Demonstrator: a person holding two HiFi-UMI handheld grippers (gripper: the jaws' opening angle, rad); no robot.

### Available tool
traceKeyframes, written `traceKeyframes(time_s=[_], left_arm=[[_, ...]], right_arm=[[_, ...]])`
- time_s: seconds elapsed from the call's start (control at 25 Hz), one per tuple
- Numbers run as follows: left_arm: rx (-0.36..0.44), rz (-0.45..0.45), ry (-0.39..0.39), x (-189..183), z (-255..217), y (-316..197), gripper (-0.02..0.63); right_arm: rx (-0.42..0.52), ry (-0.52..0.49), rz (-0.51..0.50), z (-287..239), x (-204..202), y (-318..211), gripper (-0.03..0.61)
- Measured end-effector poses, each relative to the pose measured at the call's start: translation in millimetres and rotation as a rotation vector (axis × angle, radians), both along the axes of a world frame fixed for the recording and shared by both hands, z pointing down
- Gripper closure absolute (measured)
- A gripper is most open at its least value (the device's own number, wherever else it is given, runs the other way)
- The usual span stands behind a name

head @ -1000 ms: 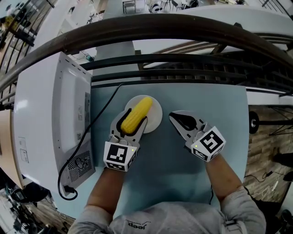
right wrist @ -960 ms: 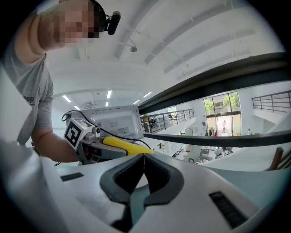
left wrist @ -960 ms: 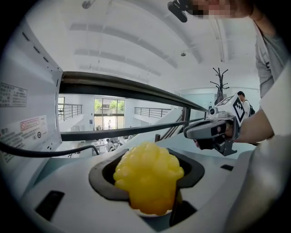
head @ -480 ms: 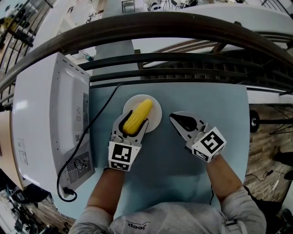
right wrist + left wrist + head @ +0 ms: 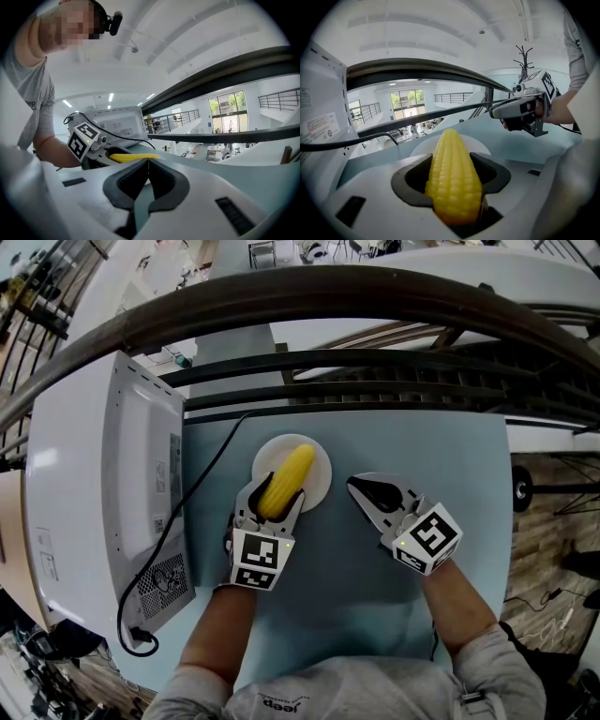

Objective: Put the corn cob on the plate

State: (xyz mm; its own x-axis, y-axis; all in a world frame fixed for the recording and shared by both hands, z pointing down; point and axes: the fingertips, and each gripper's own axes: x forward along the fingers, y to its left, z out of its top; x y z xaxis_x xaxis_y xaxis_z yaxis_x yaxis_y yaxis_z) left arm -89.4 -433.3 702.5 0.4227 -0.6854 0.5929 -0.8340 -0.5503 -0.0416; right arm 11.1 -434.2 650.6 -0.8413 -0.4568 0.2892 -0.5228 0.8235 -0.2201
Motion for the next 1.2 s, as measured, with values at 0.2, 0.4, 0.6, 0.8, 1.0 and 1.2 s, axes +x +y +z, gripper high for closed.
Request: traceKeyframes(time_s=[0.2, 0.4, 0.6, 0.8, 1.0, 1.2], left_arm=[[-0.001, 0.0, 0.001, 0, 0, 0, 0.356], [0.0, -0.001, 0.001, 0, 0, -1, 0.356], [0.0, -0.001, 0.002, -1, 1, -1, 0.356], [0.001, -0.001, 0.004, -1, 0, -1, 0.356], [0.01, -0.01, 0.038, 1, -3, 0, 0.329], [0.058, -0.027, 0.013, -4, -16, 2, 0.279]], right_arm=[[-0.004, -0.002, 0.001, 2, -1, 1, 0.561], [-0.007, -0.003, -0.003, 3, -3, 1, 0.561], [-0.008, -0.003, -0.002, 4, -3, 1, 0.561], [-0.01, -0.002, -0.002, 5, -3, 2, 0.561], [-0.016, -0.012, -0.005, 3, -4, 3, 0.561], [-0.018, -0.015, 0.007, -7, -1, 6, 0.561]])
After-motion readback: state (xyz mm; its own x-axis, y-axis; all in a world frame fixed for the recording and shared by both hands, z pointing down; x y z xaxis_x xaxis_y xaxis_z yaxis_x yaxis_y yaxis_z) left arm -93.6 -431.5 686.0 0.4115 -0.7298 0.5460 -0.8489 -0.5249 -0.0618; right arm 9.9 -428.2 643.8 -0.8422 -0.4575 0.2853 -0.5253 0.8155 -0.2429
